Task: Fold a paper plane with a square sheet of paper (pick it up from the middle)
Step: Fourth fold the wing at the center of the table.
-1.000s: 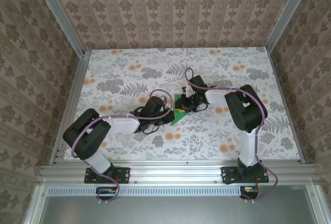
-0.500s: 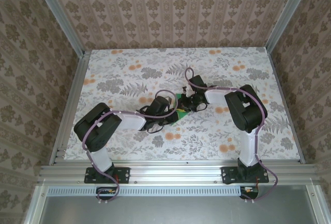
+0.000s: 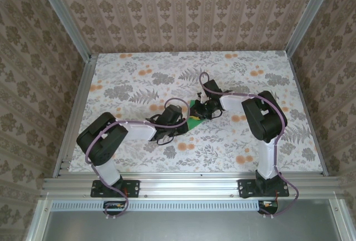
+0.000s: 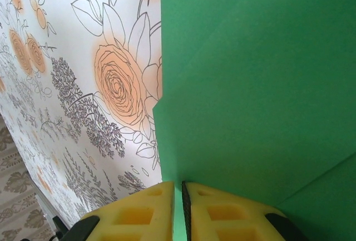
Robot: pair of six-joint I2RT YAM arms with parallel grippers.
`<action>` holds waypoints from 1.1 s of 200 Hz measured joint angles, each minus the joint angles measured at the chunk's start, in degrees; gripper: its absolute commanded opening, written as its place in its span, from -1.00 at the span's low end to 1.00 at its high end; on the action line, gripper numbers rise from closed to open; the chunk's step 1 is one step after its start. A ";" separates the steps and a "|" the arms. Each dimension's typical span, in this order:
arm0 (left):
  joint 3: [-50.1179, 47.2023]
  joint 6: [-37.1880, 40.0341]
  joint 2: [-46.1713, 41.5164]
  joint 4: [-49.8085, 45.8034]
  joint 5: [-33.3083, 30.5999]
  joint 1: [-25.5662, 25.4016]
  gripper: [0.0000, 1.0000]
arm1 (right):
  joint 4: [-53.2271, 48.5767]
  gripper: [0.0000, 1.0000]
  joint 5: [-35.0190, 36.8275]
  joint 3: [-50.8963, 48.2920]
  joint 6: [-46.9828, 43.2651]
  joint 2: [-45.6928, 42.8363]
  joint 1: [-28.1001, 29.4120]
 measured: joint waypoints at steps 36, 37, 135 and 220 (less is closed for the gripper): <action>-0.17 0.59 -0.46 -0.48 -0.59 -0.72 -0.87 | -0.70 -0.67 0.11 0.46 0.57 0.20 0.00; -0.20 0.61 -0.48 -0.50 -0.59 -0.74 -0.87 | -0.74 -0.66 0.11 0.48 0.57 0.22 0.00; -0.28 3.06 -6.82 -4.83 -0.28 -1.03 -0.81 | -1.29 -0.66 0.22 1.01 0.81 0.46 0.00; 6.10 2.43 3.28 -1.70 2.73 -0.26 -0.86 | -1.88 -0.67 0.17 1.38 0.81 0.66 0.00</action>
